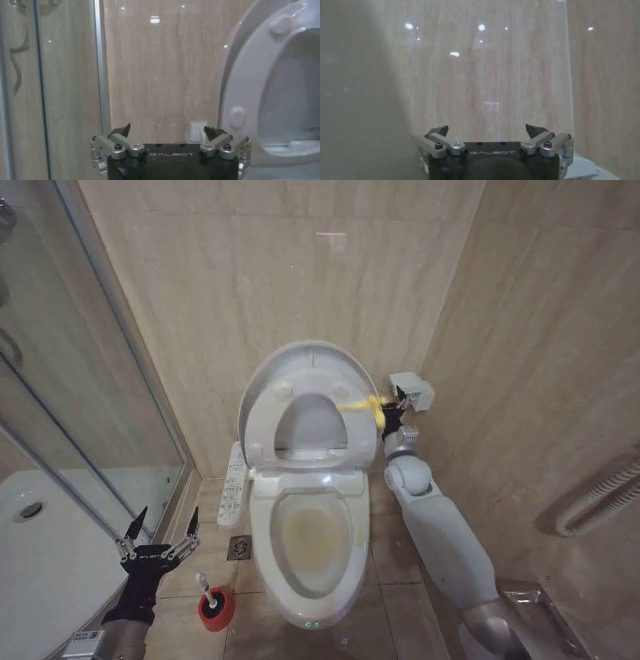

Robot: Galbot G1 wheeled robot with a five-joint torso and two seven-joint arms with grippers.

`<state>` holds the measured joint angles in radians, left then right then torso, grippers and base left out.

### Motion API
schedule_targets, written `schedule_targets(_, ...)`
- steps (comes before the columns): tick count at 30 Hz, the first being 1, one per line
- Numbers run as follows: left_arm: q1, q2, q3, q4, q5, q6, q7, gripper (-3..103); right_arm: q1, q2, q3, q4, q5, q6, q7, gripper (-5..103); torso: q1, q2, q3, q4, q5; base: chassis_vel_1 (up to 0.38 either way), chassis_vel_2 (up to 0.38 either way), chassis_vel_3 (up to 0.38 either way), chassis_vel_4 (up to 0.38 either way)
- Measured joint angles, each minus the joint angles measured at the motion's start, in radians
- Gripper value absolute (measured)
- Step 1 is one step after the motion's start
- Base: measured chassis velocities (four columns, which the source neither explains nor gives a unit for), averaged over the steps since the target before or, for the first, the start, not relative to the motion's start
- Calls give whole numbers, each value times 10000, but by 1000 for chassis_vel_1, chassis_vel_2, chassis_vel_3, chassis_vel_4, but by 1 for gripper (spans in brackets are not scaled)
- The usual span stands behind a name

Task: Open the toilet lid, clean the toilet bowl with a toilet brush, close the toilet lid, and flush.

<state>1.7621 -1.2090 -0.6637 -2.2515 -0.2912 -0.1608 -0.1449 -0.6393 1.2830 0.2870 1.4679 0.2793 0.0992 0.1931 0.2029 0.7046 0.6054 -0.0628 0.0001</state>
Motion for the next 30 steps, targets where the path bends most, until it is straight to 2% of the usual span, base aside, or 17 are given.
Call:
schedule_targets(3, -1, 0, 0, 0, 0, 0, 1, 99, -395, -207, 85, 387, 44, -12, 49, 100, 0, 0, 0, -12, -1, 0, 0, 0, 0)
schedule_targets(7, 0, 0, 1, 0, 0, 0, 2, 99, -1194, -507, 329, 969, 100, -11, 93, 100, 0, 0, 0, -12, 0, 0, 0, 0, 0)
schedule_targets(14, 0, 0, 1, 0, 0, 0, 1, 99, -3673, -1078, 1469, 2615, 345, -76, 178, 100, -1, 0, -1, -14, 2, 0, 0, 0, 0)
schedule_targets(22, 0, 0, 0, 0, 0, 0, 2, 99, -5524, -1155, 2115, 4117, 403, -106, 222, 100, -1, 0, -1, -13, 0, 0, 0, 0, 0)
schedule_targets(30, 0, 0, 1, 0, 0, 0, 2, 99, -6444, -911, 2538, 5121, 496, -276, 519, 100, 1, -1, 0, -11, -1, 0, 0, 0, 0)
